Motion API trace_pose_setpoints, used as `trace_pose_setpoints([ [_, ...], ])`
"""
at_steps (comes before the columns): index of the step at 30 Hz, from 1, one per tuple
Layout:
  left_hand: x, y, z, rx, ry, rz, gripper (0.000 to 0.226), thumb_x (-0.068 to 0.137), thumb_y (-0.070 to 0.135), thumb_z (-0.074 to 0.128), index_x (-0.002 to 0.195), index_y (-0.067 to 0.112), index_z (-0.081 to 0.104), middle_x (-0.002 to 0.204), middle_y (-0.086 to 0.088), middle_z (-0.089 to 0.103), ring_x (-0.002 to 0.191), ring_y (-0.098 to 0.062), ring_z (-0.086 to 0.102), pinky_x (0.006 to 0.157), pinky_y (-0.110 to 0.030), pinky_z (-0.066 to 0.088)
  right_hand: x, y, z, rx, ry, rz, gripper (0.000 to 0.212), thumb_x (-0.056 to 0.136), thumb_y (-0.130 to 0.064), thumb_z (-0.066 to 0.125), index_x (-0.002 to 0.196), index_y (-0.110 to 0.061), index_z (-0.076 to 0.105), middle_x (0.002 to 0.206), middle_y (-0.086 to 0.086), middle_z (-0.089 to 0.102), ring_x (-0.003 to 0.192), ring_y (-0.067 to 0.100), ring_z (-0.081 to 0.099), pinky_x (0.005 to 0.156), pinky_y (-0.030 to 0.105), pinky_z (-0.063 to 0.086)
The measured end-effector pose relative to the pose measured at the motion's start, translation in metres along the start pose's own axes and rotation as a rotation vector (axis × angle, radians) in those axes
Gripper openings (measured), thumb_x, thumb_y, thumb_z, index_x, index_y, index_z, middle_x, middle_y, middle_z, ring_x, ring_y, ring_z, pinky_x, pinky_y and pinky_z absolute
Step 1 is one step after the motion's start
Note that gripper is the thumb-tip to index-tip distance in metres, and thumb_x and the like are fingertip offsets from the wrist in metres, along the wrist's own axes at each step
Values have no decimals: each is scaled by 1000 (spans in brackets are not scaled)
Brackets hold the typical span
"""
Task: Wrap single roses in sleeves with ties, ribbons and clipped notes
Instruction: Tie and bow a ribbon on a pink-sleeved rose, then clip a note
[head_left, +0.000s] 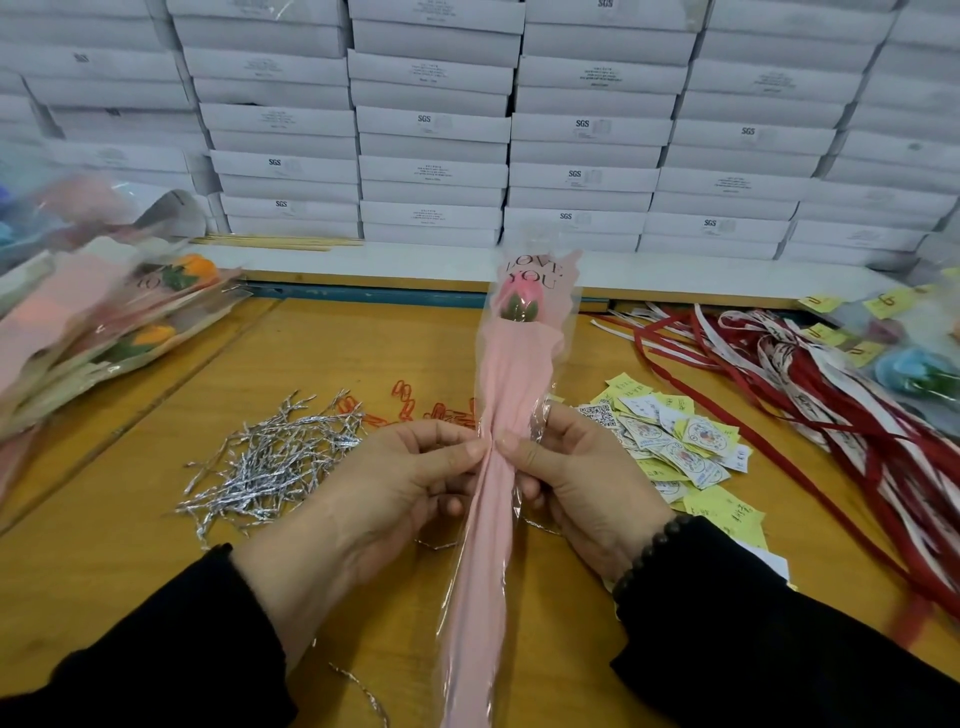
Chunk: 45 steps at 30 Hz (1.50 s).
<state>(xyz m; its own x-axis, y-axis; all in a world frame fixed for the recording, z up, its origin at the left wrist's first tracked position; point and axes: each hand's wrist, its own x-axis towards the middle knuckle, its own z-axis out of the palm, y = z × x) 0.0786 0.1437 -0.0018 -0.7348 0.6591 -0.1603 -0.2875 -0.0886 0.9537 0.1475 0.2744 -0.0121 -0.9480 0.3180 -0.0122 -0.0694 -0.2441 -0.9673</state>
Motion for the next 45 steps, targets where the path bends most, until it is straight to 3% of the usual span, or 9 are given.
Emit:
trace_pose_setpoints([
  [4, -1, -1, -1, 18, -27, -34, 36, 71, 10, 62, 97, -15, 60, 79, -22, 63, 58, -18, 53, 42, -17, 39, 0, 1, 0, -16, 4, -20, 11, 83, -1, 64, 92, -7, 65, 62, 5, 54, 39, 4, 43, 38, 14, 36],
  [9, -1, 0, -1, 28, -80, -46, 24, 68, 13, 63, 85, -5, 64, 73, -17, 66, 57, -16, 53, 42, -16, 38, 0, 0, 1, -48, 1, -41, 11, 83, -2, 64, 94, -4, 64, 63, 5, 54, 39, 4, 43, 38, 14, 37],
  [15, 1, 2, -4, 52, -32, 6, 23, 65, 12, 65, 81, -4, 65, 68, -15, 64, 54, -15, 50, 43, -16, 38, 1, -2, 1, -31, 1, 11, 8, 85, -11, 63, 89, -4, 62, 55, 4, 56, 42, 7, 47, 42, 15, 41],
  [19, 3, 3, -7, 47, 34, 35, 21, 62, 13, 65, 78, -1, 66, 63, -12, 61, 53, -15, 48, 42, -17, 38, 2, -5, -1, 54, 22, 20, 7, 86, 1, 58, 81, -4, 57, 51, 4, 60, 44, 8, 56, 43, 15, 45],
  [31, 2, 1, -7, 74, -13, 58, 15, 64, 12, 65, 75, 3, 68, 70, -12, 66, 67, -22, 55, 69, -33, 40, -1, -4, 1, 6, 11, 35, 14, 80, 4, 63, 74, -7, 59, 54, 5, 63, 44, 9, 57, 42, 15, 45],
  [40, -1, 2, -2, 62, -38, 60, 13, 65, 10, 63, 76, 3, 60, 67, -12, 65, 64, -22, 57, 67, -33, 40, -3, -6, 3, 5, 19, 42, 12, 82, 5, 62, 75, -5, 61, 52, 4, 63, 42, 7, 55, 42, 14, 45],
  [45, -2, 0, -1, 24, -82, 35, 13, 67, 8, 63, 78, 3, 57, 68, -16, 68, 61, -21, 68, 61, -31, 54, -3, -5, 2, -67, 33, 29, 18, 81, 3, 64, 68, -10, 65, 53, 2, 60, 43, 7, 52, 42, 14, 42],
])
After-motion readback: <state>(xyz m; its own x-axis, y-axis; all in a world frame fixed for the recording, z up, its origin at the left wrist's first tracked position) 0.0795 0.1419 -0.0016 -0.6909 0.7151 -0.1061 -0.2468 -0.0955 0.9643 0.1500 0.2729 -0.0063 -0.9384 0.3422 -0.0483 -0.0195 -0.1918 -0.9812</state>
